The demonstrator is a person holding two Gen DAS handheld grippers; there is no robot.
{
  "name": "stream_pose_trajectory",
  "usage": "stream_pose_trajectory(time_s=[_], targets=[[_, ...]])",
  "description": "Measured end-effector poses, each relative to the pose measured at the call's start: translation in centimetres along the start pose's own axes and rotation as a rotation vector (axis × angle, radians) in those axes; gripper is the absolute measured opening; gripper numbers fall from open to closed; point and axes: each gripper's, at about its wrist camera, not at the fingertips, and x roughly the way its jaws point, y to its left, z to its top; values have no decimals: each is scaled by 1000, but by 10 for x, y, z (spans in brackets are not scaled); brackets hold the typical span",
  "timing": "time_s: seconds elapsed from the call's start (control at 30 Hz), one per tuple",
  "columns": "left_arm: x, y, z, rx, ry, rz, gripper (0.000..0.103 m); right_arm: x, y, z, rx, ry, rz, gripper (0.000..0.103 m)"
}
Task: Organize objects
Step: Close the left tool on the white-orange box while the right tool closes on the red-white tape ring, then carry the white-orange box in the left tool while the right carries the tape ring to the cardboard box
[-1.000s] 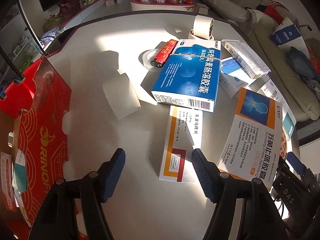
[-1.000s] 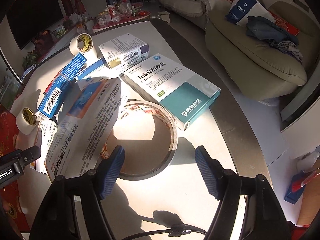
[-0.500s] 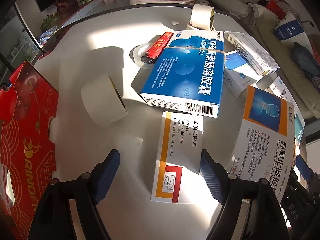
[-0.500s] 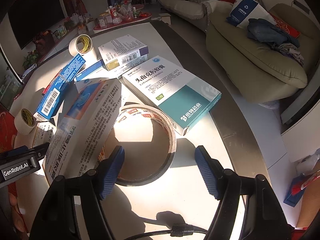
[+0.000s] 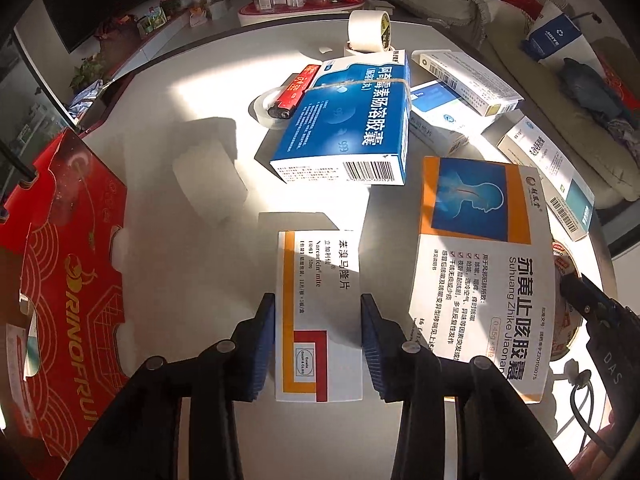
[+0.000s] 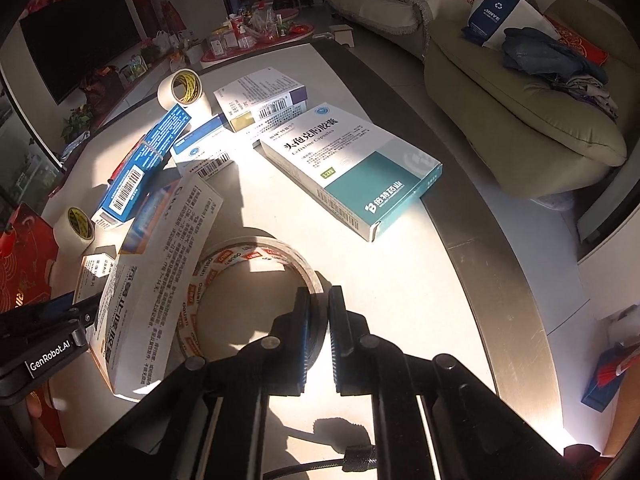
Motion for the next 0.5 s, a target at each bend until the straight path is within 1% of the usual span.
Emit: stream_pose_trajectory(time_s=[0.13,0.27,0.5], targets=[[-7,3,-11,-5,-5,-5,43,-9,-7,-11,28,-14,2,9],[-20,8,-16,6,-32,-4,43,-22,-16,-18,61,-40,-7,8],[-43,7,-24,21,-69,-31,43,-51,-18,-23,78,-90,1,8]])
